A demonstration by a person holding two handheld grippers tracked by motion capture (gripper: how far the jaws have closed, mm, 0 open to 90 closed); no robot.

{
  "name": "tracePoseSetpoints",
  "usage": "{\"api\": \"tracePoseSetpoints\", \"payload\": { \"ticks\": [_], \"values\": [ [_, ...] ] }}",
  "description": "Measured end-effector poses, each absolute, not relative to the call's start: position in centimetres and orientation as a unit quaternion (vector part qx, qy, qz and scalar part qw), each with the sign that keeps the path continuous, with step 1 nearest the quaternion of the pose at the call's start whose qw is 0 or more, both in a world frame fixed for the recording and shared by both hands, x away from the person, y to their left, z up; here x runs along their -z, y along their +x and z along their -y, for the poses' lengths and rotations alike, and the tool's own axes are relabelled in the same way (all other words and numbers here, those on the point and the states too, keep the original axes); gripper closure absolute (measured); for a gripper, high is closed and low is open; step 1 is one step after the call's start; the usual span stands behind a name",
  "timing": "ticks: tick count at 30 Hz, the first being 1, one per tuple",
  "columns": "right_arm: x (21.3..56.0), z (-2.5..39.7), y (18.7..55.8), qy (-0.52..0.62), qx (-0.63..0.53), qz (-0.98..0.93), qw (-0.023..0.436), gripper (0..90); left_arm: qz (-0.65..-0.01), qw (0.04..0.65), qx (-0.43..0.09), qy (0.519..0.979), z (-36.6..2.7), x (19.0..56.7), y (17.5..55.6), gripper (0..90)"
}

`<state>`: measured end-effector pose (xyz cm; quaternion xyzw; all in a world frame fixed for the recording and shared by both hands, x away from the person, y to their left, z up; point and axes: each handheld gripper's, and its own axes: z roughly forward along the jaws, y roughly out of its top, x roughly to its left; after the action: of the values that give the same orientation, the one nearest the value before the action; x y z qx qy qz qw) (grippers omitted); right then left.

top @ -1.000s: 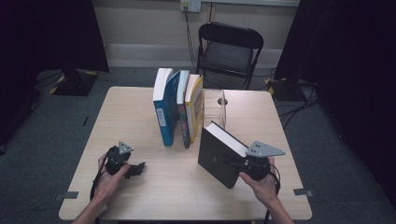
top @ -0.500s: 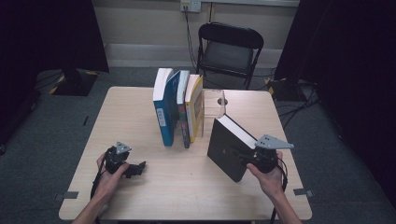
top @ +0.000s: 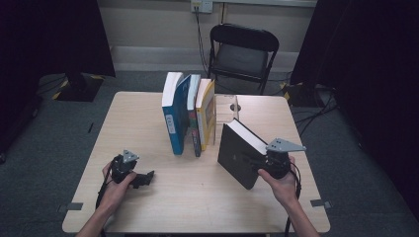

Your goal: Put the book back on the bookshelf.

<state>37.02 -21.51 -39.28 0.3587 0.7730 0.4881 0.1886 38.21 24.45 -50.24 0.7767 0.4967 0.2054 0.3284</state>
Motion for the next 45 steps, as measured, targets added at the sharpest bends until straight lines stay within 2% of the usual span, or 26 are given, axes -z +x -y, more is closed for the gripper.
{"api": "tracePoseSetpoints", "payload": {
  "ticks": [8, 15, 35, 45],
  "values": [
    [37.9, 21.0, 37.0, 0.354, -0.468, -0.79, 0.178, 45.4, -0.497, 0.328, -0.205, 0.776, -24.4, 50.2, 38.2, 0.0],
    [37.6, 20.7, 36.9, 0.355, -0.471, -0.782, 0.203, 48.3, -0.497, 0.329, -0.204, 0.776, -24.4, 50.2, 38.3, 0.0],
    [37.9, 19.9, 39.9, 0.383, -0.478, -0.761, 0.213, 48.6, -0.496, 0.329, -0.204, 0.778, -24.4, 50.2, 38.3, 0.0],
    [37.6, 20.0, 40.9, 0.388, -0.465, -0.771, 0.195, 48.0, -0.495, 0.329, -0.203, 0.778, -24.4, 50.2, 38.3, 0.0]
  ]
}}
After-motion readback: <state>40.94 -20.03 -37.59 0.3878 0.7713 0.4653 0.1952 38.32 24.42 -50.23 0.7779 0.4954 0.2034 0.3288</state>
